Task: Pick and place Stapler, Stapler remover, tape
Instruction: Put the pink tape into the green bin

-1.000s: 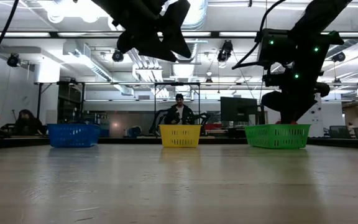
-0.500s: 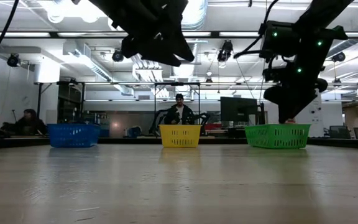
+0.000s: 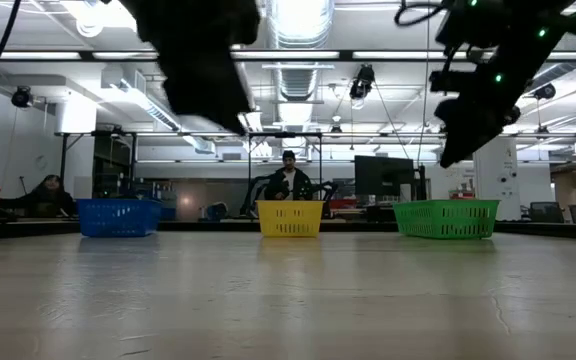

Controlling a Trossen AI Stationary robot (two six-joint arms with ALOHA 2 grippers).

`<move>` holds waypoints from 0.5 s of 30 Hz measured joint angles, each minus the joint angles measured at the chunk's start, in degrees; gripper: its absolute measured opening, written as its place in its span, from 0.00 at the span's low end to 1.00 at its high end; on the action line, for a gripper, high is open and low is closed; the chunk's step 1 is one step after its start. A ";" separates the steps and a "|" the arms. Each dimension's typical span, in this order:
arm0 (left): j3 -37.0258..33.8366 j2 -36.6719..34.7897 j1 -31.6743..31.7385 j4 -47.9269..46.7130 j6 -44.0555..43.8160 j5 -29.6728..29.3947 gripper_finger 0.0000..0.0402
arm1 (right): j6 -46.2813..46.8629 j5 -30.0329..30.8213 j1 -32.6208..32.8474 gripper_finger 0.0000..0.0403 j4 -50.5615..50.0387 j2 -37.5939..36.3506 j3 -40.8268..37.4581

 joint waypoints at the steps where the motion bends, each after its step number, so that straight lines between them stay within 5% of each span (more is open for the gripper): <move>1: -0.17 0.01 -0.44 -1.99 -1.14 1.27 0.56 | -0.54 -0.01 0.37 0.55 0.09 -1.10 0.22; 15: -3.35 -0.02 -10.24 -20.52 -17.08 5.79 0.56 | -4.46 -1.45 9.40 0.55 10.27 -9.39 0.83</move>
